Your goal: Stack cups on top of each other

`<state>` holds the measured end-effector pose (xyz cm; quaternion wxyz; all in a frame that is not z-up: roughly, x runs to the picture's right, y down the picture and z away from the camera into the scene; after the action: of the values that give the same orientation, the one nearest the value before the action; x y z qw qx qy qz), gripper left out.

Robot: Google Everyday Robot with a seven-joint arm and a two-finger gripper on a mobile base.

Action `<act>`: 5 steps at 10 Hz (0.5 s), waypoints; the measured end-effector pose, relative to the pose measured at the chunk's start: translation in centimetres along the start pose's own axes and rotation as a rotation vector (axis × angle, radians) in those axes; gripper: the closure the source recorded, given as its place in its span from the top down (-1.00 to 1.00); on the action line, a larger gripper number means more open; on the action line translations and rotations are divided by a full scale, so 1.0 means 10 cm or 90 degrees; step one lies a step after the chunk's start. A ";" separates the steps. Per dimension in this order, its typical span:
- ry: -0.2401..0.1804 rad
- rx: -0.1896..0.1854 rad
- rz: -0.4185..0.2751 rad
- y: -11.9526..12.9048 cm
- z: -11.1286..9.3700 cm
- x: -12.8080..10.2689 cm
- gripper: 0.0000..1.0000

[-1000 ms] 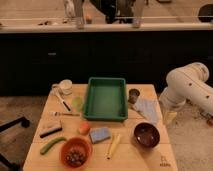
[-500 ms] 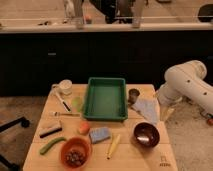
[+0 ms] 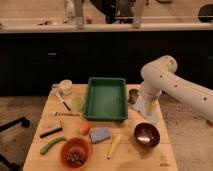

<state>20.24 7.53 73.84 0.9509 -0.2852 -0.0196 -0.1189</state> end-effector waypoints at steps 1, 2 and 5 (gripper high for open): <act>0.006 -0.014 -0.007 -0.05 0.08 -0.02 0.60; 0.009 -0.025 -0.011 -0.12 0.15 -0.03 0.60; 0.009 -0.048 -0.009 -0.40 0.25 0.08 0.60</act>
<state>20.12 5.50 78.19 0.9387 -0.3198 -0.0102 -0.1281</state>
